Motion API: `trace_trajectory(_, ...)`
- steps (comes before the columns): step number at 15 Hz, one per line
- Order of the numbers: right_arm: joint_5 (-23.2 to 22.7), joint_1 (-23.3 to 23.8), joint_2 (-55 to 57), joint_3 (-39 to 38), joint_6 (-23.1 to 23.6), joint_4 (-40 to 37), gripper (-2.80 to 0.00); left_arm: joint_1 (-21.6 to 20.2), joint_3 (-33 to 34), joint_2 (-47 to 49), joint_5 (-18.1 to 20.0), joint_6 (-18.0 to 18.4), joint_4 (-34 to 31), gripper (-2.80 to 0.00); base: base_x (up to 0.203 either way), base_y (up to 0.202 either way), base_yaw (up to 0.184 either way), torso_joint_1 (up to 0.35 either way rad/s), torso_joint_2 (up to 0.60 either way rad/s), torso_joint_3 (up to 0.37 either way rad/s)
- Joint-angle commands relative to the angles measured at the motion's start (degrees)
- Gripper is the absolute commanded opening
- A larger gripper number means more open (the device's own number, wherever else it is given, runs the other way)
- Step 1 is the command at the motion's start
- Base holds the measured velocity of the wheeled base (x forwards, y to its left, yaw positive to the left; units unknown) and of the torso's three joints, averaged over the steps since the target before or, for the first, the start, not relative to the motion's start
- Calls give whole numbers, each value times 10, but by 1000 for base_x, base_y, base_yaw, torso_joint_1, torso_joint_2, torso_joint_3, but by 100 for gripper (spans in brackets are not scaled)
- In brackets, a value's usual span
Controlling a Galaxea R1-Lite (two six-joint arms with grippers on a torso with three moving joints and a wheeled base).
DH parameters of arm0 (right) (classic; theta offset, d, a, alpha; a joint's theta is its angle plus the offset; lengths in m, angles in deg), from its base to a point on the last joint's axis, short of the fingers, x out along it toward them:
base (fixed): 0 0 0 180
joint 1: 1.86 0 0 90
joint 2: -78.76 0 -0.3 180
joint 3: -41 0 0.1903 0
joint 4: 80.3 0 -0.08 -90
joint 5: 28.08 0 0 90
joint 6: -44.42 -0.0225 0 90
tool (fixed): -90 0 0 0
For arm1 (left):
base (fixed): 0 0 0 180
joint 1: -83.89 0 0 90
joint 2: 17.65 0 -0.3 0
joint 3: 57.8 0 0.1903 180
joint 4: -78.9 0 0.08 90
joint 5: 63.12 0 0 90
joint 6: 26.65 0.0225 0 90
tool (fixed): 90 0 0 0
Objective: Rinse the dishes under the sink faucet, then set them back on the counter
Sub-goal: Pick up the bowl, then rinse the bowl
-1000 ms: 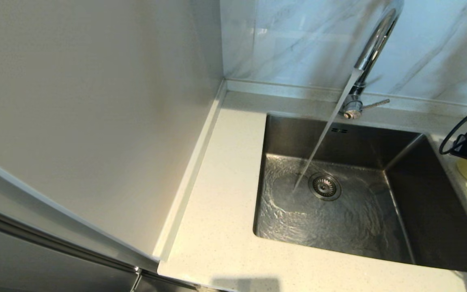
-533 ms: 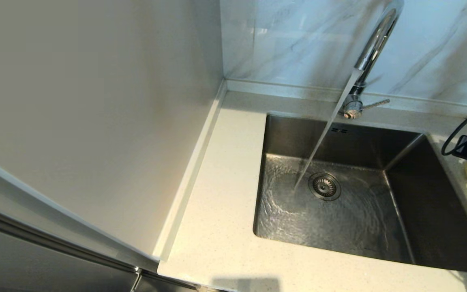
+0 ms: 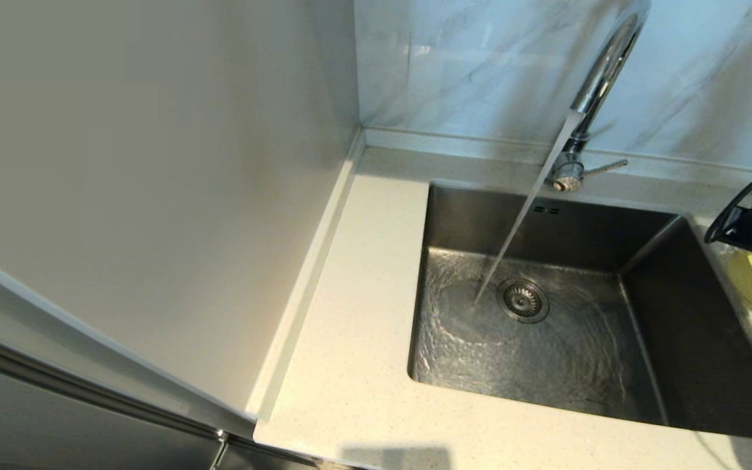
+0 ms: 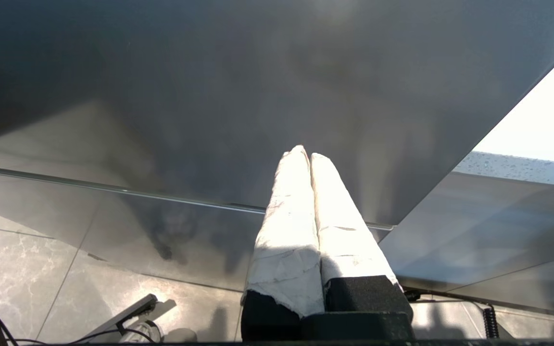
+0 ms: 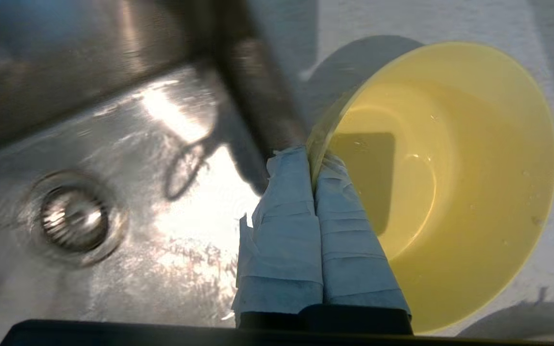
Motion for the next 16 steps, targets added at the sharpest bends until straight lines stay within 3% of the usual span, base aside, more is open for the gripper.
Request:
trace_trajectory(1,-14,-26,-61,-19,-1,-1,-280,0,0,0,0,0,0,-280,0,0,0,0,0,0)
trace_trajectory(5,-124,-84,-178,-122,-2,1,-280,0,0,0,0,0,0,-280,0,0,0,0,0,0)
trace_trajectory(7,-239,-91,-228,-182,-22,16,-280,0,0,0,0,0,0,-280,0,0,0,0,0,0)
trace_trajectory(10,-367,-98,-281,-288,-24,94,-280,0,0,0,0,0,0,-280,0,0,0,0,0,0)
trace_trajectory(12,-398,-129,-288,-338,-33,205,-280,0,0,0,0,0,0,-280,0,0,0,0,0,0)
trace_trajectory(16,-398,-227,-265,-396,-152,417,-280,0,0,0,0,0,0,-280,0,0,0,0,0,0)
